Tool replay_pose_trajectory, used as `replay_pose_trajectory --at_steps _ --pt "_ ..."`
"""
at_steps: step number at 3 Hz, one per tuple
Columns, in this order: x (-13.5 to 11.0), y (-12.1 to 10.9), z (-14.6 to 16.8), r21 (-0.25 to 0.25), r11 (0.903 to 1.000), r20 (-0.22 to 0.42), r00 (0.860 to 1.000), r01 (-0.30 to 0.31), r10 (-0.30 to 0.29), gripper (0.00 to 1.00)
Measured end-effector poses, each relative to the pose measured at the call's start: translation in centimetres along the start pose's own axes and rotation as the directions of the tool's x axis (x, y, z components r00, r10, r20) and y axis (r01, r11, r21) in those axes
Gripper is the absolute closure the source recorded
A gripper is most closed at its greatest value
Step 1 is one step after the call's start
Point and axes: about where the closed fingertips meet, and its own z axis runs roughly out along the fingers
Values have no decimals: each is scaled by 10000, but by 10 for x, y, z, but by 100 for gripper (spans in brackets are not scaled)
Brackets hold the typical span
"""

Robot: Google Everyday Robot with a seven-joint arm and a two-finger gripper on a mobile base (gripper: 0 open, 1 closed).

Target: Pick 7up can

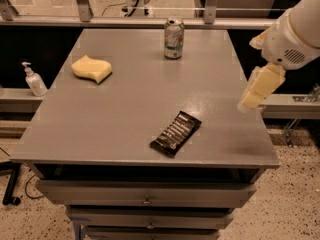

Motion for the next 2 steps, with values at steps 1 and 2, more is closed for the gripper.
replay_pose_trajectory --at_steps 1,2 --pt "-10 -43 44 277 9952 1174 9890 -941 903 0" --pt "-25 -87 77 451 9800 2518 9515 -1940 1768 0"
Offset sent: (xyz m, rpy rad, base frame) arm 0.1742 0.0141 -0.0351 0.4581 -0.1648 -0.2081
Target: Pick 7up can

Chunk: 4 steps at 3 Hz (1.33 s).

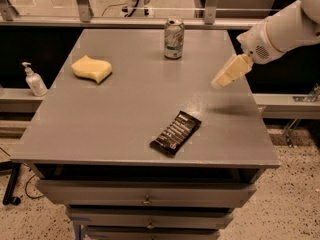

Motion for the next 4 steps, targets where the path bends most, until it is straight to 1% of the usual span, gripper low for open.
replay_pose_trajectory --at_steps 1,2,3,4 --pt "0 0 0 -3 10000 0 10000 2 -2 0" --pt "-5 1 1 -52 9996 266 9992 -284 285 0" --pt "-20 -6 23 -314 9922 1582 9796 -1207 1242 0" --pt "-49 -24 58 -661 9776 3345 9186 -1997 2102 0"
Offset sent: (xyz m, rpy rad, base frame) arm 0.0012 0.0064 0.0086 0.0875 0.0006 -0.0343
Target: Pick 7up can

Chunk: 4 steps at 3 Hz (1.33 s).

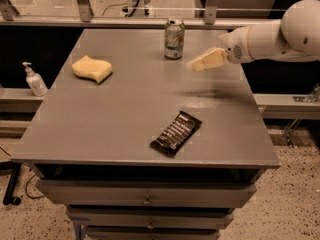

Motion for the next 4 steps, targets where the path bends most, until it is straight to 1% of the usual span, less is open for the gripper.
replay_pose_trajectory --at_steps 1,2,3,4 --pt "-20 -20 30 177 9995 1436 9893 -267 239 0" --pt "-40 -38 54 655 9978 2367 9716 -141 -18 0" --pt "-54 -50 78 1079 9940 2795 9589 180 -477 0" --pt "-58 -57 98 1216 9923 2930 9543 248 -598 0"
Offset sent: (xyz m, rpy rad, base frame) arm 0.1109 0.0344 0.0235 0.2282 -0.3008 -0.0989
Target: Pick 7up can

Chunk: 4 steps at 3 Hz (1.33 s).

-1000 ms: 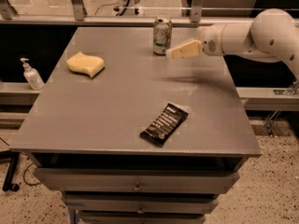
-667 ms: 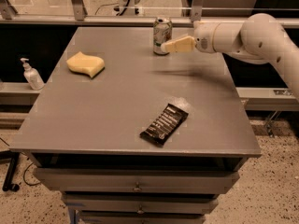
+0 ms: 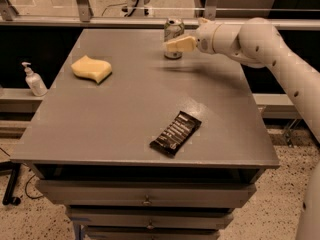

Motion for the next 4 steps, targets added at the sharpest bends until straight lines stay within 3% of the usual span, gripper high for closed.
replay_pose_trajectory --at_steps 1,2,4 --pt "3 2 14 -147 9999 40 10000 -32 33 17" --pt "5 6 16 -304 9994 130 9998 -174 178 41" --pt "-9 22 -7 -891 9949 757 9956 -476 544 88"
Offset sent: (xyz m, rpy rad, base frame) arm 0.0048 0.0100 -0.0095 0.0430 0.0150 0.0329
